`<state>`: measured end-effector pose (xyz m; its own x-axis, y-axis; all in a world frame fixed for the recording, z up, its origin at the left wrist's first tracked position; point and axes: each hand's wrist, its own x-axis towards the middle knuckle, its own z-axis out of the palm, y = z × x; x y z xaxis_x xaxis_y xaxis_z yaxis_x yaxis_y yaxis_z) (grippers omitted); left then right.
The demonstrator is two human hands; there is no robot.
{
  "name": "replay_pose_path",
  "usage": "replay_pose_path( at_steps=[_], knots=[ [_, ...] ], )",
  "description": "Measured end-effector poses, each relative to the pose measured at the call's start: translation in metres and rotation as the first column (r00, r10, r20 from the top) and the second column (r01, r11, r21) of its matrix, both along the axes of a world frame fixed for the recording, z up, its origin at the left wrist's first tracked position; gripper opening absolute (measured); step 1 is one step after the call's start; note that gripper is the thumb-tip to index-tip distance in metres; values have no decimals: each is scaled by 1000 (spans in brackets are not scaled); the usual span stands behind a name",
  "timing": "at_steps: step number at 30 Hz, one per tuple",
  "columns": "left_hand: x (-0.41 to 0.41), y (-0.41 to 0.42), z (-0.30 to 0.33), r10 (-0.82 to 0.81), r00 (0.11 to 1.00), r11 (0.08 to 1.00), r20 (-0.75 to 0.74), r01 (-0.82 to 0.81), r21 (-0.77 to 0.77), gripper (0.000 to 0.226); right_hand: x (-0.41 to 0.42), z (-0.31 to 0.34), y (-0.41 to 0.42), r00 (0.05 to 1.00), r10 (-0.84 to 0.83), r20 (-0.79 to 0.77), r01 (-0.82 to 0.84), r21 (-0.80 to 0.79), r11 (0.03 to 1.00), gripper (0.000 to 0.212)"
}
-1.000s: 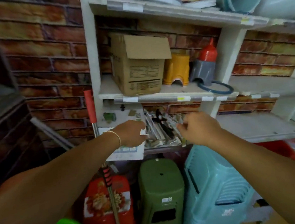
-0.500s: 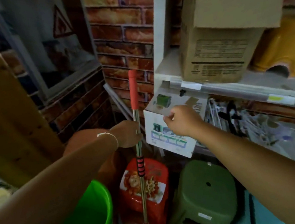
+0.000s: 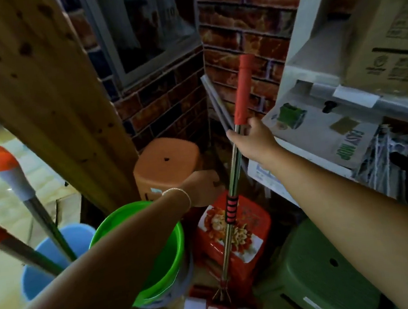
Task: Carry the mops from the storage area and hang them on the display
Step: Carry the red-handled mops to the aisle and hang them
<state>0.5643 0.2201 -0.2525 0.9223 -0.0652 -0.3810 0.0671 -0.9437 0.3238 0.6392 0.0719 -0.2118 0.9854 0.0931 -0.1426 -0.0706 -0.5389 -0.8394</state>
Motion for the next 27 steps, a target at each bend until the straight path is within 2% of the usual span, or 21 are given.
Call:
replay_pose_path(
  at_steps=[2,6,10,12,14,16,18,19,22,27],
  knots=[
    [3,2,-3,31,1000,999,-2,-31,-23,37,1,-6,3,998,-33,51,31,39,999,36],
    [5,-4,-5,66,998,994,-3,-66,-92,39,-6,-8,3,994,-32,104,21,103,994,52],
    [11,-18,-6,84,995,978,46,-74,-197,44,-15,0,-3,988,-24,155,-4,178,984,34],
    [15,-26,-4,111,990,956,90,-82,-282,43,-21,10,-4,983,-32,182,-12,237,971,34],
    [16,-36,-1,167,975,896,144,-89,-434,28,-28,21,-3,979,-36,198,-32,329,944,32],
    [14,-48,6,266,959,735,101,-134,-665,13,-33,32,1,985,-17,174,-68,468,881,19],
    [10,-58,10,340,940,544,4,-193,-817,18,-38,37,6,987,15,161,-105,566,818,10],
    [8,-62,11,357,934,511,-18,-211,-833,20,-41,38,7,985,21,171,-117,576,809,11],
    [3,-68,7,337,941,577,18,-192,-794,23,-48,30,7,980,-16,200,-102,567,817,21],
    [-17,-70,2,327,945,506,11,-166,-846,22,-66,24,10,968,-64,243,-88,566,820,35]
  ],
)
